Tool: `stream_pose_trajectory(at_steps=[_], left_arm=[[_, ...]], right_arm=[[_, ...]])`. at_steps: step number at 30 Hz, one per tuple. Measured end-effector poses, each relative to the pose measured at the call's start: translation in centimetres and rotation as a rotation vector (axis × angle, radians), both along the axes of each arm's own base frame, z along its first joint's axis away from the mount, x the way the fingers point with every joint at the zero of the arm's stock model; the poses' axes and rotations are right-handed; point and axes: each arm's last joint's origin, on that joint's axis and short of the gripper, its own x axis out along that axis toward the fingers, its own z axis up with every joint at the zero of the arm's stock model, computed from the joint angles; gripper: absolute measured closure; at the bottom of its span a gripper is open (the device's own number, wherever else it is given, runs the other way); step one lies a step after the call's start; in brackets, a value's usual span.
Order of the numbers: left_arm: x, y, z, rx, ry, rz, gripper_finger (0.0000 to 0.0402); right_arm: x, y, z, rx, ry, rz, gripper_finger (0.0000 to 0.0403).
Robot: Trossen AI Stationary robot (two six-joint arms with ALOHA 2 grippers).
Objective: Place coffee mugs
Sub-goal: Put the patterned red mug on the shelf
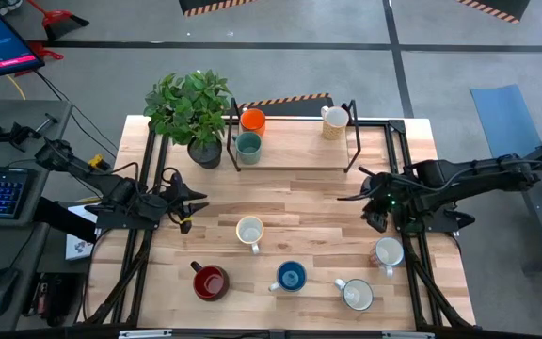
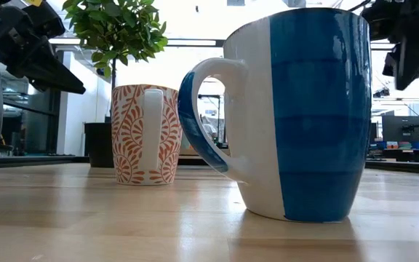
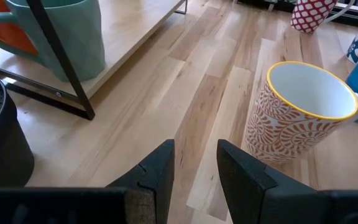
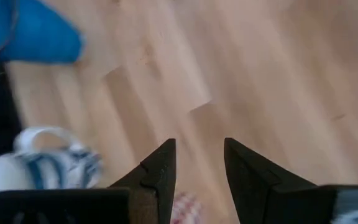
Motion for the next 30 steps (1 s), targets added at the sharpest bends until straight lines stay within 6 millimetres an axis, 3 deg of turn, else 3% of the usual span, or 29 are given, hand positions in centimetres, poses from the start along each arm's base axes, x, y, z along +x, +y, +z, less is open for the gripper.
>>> stream_pose_trajectory(at_steps=[18, 30], left_arm=[[0.0, 0.1, 0.0, 0.013, -0.007, 0.021, 0.0291], [0.0, 0.1, 0.0, -0.001, -0.013, 0.032, 0.0291]], right_arm=[[-2.2, 3.9, -0.4, 0.14, 0.198, 0.063, 0.0289], [-2.6, 5.6, -1.5, -0.005, 0.296, 0.077, 0.0289]])
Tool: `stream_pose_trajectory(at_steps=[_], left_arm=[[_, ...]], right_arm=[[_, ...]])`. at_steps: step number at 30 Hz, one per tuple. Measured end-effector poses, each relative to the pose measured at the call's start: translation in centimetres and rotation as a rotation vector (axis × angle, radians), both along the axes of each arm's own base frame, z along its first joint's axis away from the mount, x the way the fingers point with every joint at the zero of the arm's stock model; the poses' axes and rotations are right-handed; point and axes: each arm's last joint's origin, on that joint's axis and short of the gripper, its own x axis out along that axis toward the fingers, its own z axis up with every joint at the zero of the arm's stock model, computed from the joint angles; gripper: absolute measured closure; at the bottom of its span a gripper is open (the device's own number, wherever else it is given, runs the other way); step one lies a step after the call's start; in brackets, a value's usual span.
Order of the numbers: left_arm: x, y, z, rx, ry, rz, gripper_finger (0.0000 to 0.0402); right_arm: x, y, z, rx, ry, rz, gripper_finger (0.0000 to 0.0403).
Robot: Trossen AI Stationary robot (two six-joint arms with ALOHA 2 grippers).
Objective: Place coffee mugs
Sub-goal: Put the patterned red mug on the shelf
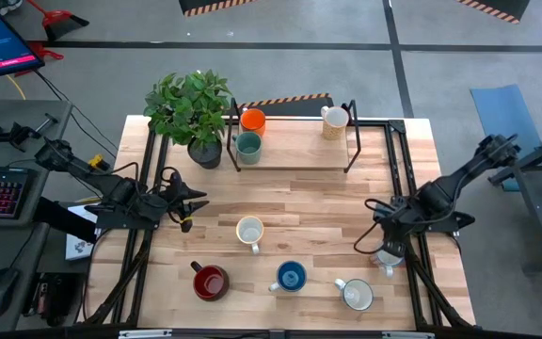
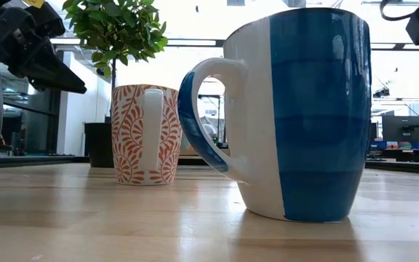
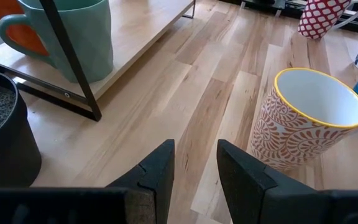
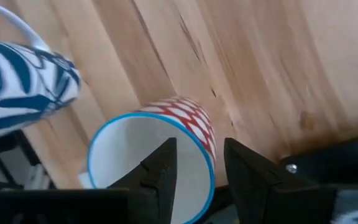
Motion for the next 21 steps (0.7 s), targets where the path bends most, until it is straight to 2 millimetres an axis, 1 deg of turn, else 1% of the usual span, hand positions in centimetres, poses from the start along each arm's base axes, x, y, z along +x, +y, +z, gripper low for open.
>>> stream_pose_trajectory(at_steps=[5, 14, 21], left_arm=[[0.0, 0.0, 0.0, 0.0, 0.0, 0.0, 0.0291], [0.0, 0.0, 0.0, 0.0, 0.0, 0.0, 0.0291], [0.0, 0.0, 0.0, 0.001, 0.0, 0.0, 0.0291]], right_arm=[[0.5, 0.8, -0.8, -0.042, 0.06, 0.026, 0.0289], [1.9, 2.0, -2.6, -0.116, 0.161, 0.01, 0.0289], [2.7, 2.6, -3.9, -0.172, 0.229, 0.001, 0.0289]])
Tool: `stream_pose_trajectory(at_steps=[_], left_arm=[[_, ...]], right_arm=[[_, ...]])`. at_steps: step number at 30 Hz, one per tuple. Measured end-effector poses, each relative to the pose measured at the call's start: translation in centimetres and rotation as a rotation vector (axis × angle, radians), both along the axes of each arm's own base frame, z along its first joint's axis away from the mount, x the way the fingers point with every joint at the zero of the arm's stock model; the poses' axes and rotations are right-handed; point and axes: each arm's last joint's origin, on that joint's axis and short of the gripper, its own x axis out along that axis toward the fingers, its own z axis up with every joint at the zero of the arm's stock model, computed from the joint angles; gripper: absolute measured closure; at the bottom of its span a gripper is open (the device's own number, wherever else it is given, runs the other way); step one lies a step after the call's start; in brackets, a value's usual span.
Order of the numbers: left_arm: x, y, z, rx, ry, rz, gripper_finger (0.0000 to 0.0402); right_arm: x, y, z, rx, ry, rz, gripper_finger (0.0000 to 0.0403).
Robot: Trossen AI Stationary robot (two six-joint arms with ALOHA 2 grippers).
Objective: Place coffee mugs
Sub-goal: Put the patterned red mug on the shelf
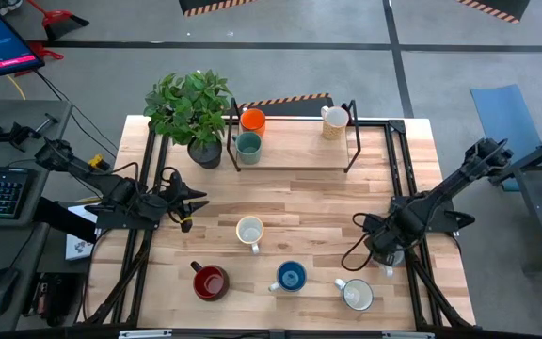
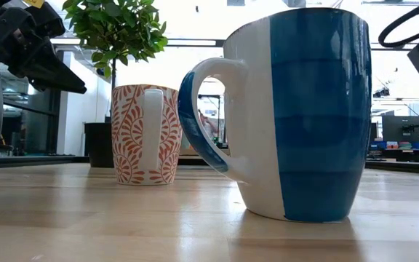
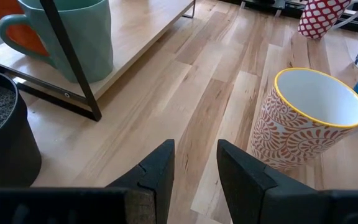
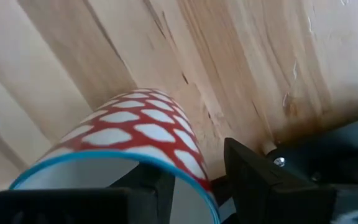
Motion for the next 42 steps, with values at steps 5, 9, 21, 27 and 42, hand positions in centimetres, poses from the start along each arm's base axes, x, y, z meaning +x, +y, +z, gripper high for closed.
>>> stream_pose_trajectory(at_steps=[5, 9, 21, 27, 42], left_arm=[[0.0, 0.0, 0.0, 0.002, 0.001, -0.001, 0.0291], [0.0, 0.0, 0.0, 0.002, 0.001, 0.0, 0.0291], [0.0, 0.0, 0.0, 0.003, 0.0, 0.001, 0.0291], [0.0, 0.0, 0.0, 0.004, 0.0, 0.003, 0.0291], [0.0, 0.0, -0.1, 0.007, 0.006, 0.002, 0.0291]], right_arm=[[0.4, 0.2, -0.6, -0.038, 0.019, 0.0, 0.029], [0.6, 0.3, -0.8, -0.037, 0.019, -0.01, 0.0322], [1.6, -1.1, -0.5, -0.194, -0.122, -0.114, 0.0399], [3.5, -3.7, 1.1, -0.435, -0.293, -0.116, 0.0402], [10.1, -13.5, 12.9, -0.582, -0.595, 0.061, 0.0402]])
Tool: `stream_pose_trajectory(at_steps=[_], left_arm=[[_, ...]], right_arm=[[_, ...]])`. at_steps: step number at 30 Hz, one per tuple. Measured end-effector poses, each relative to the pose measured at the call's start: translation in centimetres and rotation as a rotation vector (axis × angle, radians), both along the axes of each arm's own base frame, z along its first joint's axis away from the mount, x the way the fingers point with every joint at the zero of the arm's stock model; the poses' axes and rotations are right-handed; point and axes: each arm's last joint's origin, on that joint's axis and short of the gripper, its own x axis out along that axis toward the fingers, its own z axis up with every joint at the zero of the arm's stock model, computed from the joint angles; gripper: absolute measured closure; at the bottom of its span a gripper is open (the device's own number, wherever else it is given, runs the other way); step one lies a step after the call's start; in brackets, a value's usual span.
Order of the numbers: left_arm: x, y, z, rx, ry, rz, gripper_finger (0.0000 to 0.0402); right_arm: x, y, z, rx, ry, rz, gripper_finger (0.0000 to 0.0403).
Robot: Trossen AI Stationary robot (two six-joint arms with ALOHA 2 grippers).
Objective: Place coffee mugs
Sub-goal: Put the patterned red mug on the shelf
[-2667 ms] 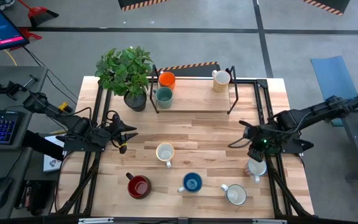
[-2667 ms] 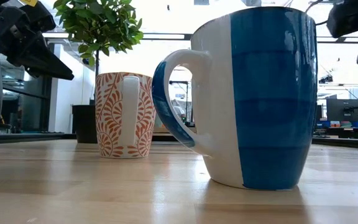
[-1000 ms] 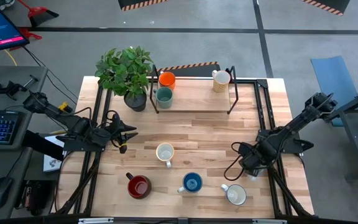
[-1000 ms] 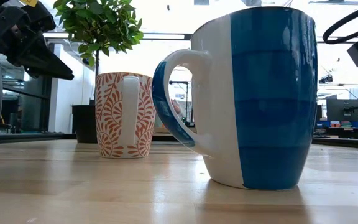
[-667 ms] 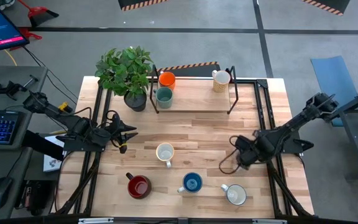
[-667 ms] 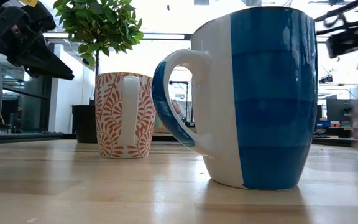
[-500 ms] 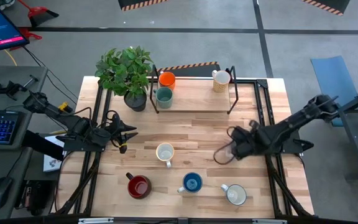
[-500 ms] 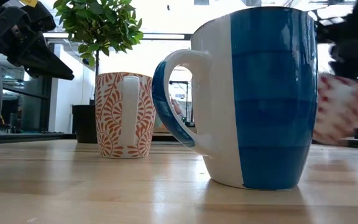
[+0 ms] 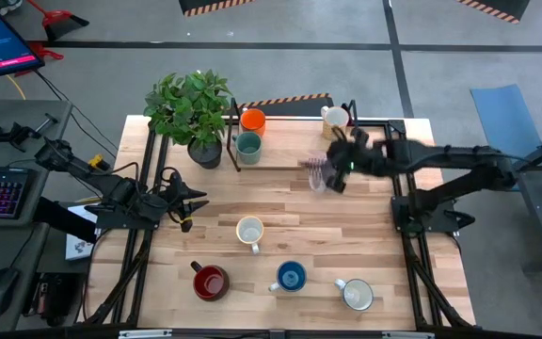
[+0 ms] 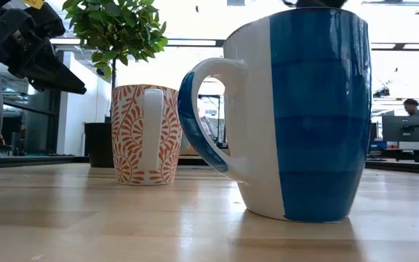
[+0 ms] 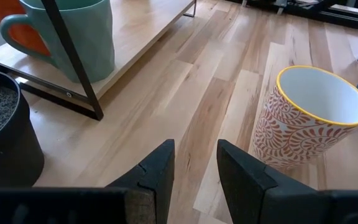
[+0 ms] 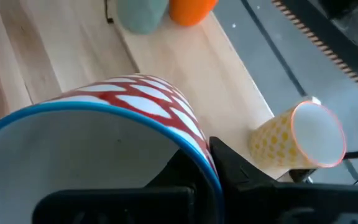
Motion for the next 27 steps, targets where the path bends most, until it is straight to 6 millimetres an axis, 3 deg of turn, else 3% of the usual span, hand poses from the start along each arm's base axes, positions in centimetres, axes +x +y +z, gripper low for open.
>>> stream_pose_trajectory(at_steps=[6, 13, 19, 27], left_arm=[[0.0, 0.0, 0.0, 0.034, 0.012, -0.017, 0.0291], [0.0, 0.0, 0.0, 0.04, 0.011, -0.011, 0.0291], [0.0, 0.0, 0.0, 0.04, 0.01, -0.011, 0.0291], [0.0, 0.0, 0.0, 0.041, 0.01, -0.01, 0.0291]], right_arm=[[0.6, -4.9, 2.2, 0.118, -0.01, -0.042, 0.0403], [3.0, -9.5, 1.4, 0.16, 0.182, -0.068, 0.0403], [5.0, -11.7, -1.0, 0.257, 0.329, -0.01, 0.0403], [4.4, -12.4, -4.9, 0.27, 0.513, -0.074, 0.0403]])
